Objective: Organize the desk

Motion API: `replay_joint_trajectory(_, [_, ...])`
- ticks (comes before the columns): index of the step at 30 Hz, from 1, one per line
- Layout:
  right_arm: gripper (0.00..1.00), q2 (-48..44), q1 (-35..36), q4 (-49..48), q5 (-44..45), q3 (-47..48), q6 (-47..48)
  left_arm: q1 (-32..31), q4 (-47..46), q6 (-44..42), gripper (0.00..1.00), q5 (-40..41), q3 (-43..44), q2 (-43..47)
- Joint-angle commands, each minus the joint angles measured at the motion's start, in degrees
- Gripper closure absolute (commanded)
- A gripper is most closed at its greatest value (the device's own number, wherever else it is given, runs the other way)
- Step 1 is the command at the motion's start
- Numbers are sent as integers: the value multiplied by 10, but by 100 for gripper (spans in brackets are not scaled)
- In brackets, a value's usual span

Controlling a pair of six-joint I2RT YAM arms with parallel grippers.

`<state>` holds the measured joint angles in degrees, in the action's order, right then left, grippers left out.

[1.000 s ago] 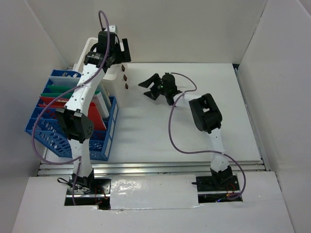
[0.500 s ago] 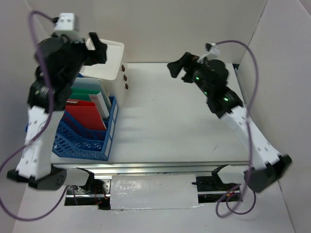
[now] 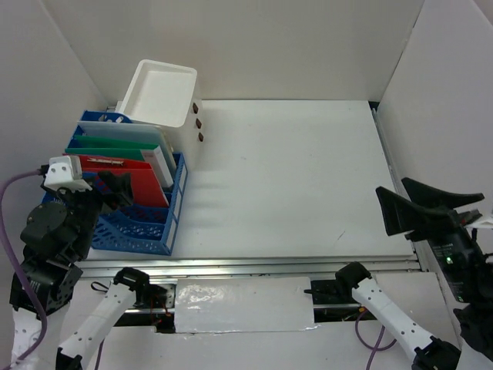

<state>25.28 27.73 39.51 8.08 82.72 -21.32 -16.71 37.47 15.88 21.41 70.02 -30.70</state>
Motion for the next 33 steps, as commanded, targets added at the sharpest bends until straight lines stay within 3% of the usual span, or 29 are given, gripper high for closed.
replay_joint_trajectory(1, [0, 2, 5, 106, -22, 24, 11, 1, 58, 28, 0, 1, -13, 34])
replay_joint_trajectory(4, [0, -21, 4, 174, -10, 24, 22, 1, 96, 25, 0, -10, -16, 76])
replay_joint_trajectory(11, [0, -63, 4, 232, 51, -8, 31, -2, 139, 4, 0, 5, 9, 117])
replay_joint_trajectory(33, [0, -73, 6, 206, 79, -43, 24, -3, 79, -1, 0, 53, -86, 193])
